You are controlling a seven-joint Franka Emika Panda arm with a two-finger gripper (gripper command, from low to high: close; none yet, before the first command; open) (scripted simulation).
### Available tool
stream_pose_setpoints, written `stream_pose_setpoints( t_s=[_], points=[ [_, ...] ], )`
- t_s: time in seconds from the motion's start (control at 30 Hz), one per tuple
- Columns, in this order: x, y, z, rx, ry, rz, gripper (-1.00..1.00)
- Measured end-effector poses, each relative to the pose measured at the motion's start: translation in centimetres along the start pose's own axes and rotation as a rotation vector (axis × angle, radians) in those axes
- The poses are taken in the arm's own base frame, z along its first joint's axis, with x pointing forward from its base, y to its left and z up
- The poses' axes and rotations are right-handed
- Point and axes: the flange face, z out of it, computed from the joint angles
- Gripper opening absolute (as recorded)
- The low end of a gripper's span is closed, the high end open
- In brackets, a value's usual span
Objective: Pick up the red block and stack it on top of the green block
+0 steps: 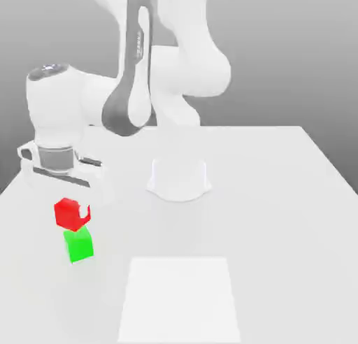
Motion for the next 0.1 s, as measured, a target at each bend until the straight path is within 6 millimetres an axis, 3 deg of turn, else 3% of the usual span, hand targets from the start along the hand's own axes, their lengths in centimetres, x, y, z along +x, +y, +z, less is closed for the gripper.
stream_pose_setpoints(
  t_s=[0.03,0.1],
  points=[
    [-0.05,0.03,0.56,0.000,0.000,0.000,1.00],
    [-0.06,0.02,0.56,0.000,0.000,-0.001,1.00]
  ],
)
